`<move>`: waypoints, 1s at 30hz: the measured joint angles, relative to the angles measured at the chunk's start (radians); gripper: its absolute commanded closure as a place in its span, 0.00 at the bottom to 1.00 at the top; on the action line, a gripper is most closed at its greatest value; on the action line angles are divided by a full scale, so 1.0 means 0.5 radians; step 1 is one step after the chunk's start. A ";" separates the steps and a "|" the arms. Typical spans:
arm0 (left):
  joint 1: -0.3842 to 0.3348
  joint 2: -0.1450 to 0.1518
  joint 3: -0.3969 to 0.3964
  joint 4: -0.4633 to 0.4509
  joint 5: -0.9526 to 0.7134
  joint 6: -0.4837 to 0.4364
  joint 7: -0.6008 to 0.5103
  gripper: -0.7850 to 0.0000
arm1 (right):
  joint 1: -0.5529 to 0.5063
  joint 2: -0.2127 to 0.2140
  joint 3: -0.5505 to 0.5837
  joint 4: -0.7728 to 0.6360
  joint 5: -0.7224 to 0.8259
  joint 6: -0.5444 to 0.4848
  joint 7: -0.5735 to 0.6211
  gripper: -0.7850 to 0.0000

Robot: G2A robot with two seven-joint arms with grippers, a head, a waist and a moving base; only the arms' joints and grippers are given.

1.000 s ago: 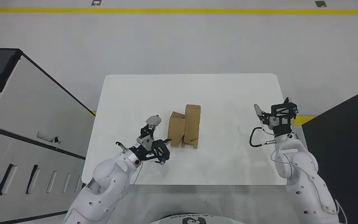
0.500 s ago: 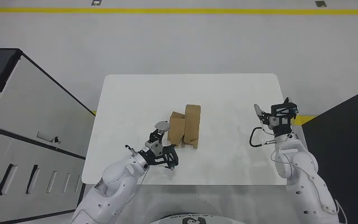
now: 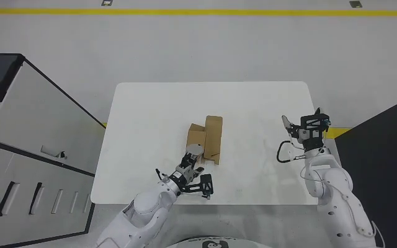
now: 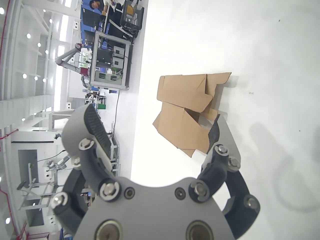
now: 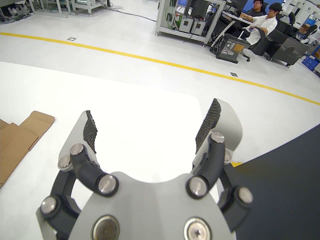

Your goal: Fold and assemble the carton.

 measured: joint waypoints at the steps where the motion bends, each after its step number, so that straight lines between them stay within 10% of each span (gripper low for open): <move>1: -0.002 -0.001 0.003 0.001 0.005 0.005 -0.012 0.00 | 0.000 0.000 0.000 0.000 0.000 0.000 0.000 0.00; 30: -0.050 -0.054 0.170 0.150 0.233 0.084 -0.402 0.00 | 0.000 0.000 0.000 0.000 0.000 0.000 0.000 0.00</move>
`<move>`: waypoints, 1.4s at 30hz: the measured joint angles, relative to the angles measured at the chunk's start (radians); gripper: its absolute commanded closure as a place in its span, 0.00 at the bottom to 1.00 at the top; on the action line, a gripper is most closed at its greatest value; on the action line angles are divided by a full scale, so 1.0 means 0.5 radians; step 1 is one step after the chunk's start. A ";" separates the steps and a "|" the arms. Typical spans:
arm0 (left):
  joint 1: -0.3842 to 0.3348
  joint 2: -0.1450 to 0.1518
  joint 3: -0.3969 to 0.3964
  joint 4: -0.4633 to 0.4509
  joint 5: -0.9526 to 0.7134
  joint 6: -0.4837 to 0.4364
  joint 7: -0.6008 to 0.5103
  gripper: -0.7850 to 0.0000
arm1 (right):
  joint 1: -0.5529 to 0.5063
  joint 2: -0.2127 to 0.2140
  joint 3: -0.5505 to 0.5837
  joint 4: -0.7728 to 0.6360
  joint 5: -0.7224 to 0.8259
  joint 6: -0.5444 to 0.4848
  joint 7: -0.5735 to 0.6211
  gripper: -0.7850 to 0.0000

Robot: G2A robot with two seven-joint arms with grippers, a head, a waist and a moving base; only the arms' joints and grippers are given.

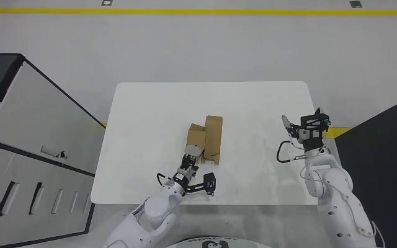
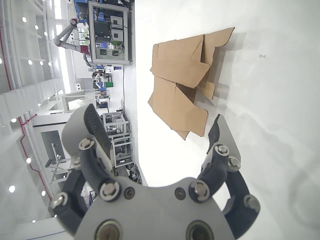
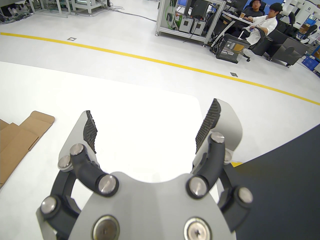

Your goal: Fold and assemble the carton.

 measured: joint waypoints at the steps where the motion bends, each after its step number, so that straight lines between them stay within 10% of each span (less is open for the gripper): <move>1: -0.004 -0.003 0.003 0.017 -0.008 0.001 0.005 0.00 | 0.000 0.000 0.000 0.000 0.000 0.000 0.000 0.00; 21: -0.076 -0.049 0.095 0.160 0.015 0.078 -0.080 0.00 | 0.000 0.000 0.000 0.000 0.000 0.000 0.000 0.00; 42: -0.173 -0.106 0.135 0.353 -0.023 0.085 -0.175 0.33 | 0.000 0.000 0.000 0.000 0.000 0.000 0.000 0.00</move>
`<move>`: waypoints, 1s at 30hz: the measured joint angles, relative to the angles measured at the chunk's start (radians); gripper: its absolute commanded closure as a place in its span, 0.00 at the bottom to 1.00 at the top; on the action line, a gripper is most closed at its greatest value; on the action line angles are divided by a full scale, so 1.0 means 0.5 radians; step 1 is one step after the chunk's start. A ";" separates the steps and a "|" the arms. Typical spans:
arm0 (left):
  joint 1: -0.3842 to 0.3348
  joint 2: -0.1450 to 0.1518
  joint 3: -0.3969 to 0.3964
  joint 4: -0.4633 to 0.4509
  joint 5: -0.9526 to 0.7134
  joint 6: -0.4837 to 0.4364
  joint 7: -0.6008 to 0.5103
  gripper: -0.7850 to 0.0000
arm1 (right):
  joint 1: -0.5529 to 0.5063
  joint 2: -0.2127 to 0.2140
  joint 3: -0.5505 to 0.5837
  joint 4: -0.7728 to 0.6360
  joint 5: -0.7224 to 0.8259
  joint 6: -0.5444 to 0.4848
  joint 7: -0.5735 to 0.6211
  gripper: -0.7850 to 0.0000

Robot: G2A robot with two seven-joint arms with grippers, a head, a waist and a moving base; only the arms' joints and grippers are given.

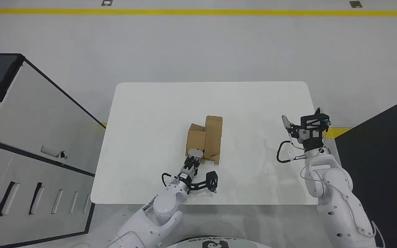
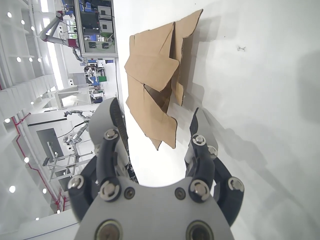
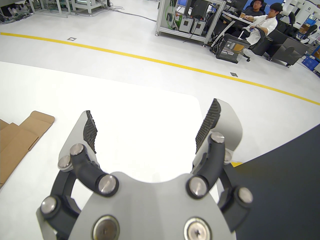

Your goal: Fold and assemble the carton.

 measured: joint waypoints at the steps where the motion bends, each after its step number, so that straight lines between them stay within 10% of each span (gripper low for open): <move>1: 0.001 -0.001 -0.002 0.002 -0.001 0.002 -0.001 0.36 | 0.000 0.000 0.000 0.000 0.000 0.000 0.000 0.00; 14: 0.048 -0.002 -0.044 -0.022 0.014 0.032 0.006 0.58 | 0.000 0.000 0.000 0.000 0.000 0.000 0.000 0.00; 22: 0.063 -0.008 -0.062 -0.030 -0.010 0.108 0.036 1.00 | 0.000 0.000 0.000 0.000 0.000 0.000 0.000 0.00; 30: 0.078 -0.007 -0.092 -0.093 0.007 0.193 0.101 1.00 | 0.000 0.000 0.000 0.000 0.000 0.000 0.000 0.00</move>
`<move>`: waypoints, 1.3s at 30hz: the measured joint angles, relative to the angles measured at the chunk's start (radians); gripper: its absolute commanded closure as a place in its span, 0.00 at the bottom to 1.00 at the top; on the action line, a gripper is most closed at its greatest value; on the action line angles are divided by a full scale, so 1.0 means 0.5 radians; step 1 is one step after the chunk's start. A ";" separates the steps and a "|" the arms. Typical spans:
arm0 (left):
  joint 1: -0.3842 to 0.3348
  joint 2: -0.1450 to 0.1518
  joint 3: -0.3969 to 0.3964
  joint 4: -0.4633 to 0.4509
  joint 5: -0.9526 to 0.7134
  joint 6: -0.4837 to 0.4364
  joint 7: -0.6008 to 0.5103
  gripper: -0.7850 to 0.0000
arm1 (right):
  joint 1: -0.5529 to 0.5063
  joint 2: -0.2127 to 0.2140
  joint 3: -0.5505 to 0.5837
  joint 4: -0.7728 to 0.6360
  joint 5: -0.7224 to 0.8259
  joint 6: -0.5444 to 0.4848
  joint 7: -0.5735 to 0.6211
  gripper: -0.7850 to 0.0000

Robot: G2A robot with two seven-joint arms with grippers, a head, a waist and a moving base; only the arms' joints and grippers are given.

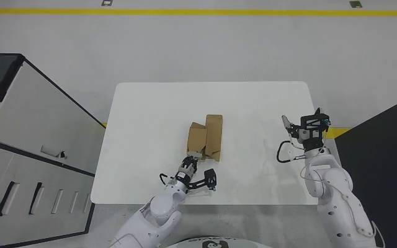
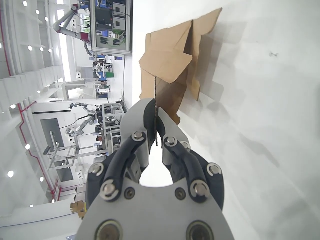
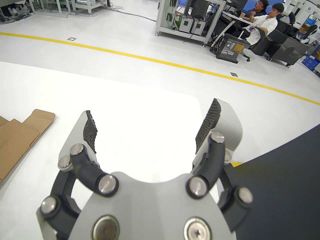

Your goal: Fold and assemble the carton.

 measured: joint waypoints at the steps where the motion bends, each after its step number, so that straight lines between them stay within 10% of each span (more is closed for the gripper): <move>1: 0.005 0.003 -0.008 -0.023 0.011 0.011 0.022 1.00 | 0.000 0.000 0.000 0.000 0.000 0.000 0.000 0.00; 27: 0.074 0.084 -0.176 -0.394 0.468 -0.013 0.454 1.00 | 0.001 0.000 -0.001 -0.001 0.003 -0.005 0.000 0.00; 39: 0.026 0.146 -0.295 -0.398 0.712 0.022 0.951 1.00 | 0.049 0.077 0.235 0.025 0.171 -1.095 0.112 0.00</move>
